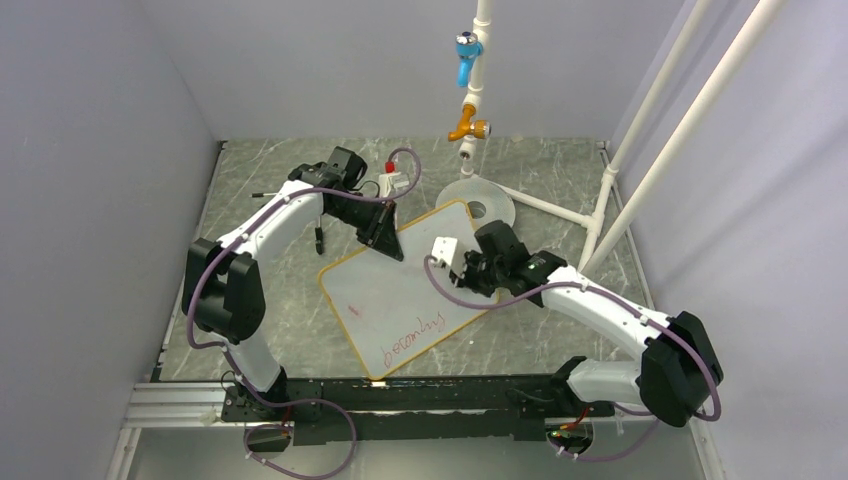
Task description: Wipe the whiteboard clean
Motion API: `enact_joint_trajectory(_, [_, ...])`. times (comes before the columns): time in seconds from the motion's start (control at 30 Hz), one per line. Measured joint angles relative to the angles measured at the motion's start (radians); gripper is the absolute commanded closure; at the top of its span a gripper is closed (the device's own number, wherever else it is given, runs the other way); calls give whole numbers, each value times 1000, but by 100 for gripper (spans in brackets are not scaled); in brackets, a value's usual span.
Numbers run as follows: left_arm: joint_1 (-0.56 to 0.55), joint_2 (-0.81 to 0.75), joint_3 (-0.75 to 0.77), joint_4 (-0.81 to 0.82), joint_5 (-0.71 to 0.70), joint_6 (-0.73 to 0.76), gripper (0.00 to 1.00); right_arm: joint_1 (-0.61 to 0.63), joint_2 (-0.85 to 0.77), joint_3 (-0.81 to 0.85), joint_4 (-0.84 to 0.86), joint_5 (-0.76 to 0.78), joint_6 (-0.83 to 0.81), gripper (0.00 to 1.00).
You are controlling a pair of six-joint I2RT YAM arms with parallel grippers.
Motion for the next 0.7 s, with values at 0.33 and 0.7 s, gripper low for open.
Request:
enact_joint_trajectory(0.33, [9,0,0,12,-8,-17,100,-103,-2,11,43,77,23,100])
enact_joint_trajectory(0.7, [7,0,0,-3,0,-2,100,-40,32,28,-37,-29,-46,100])
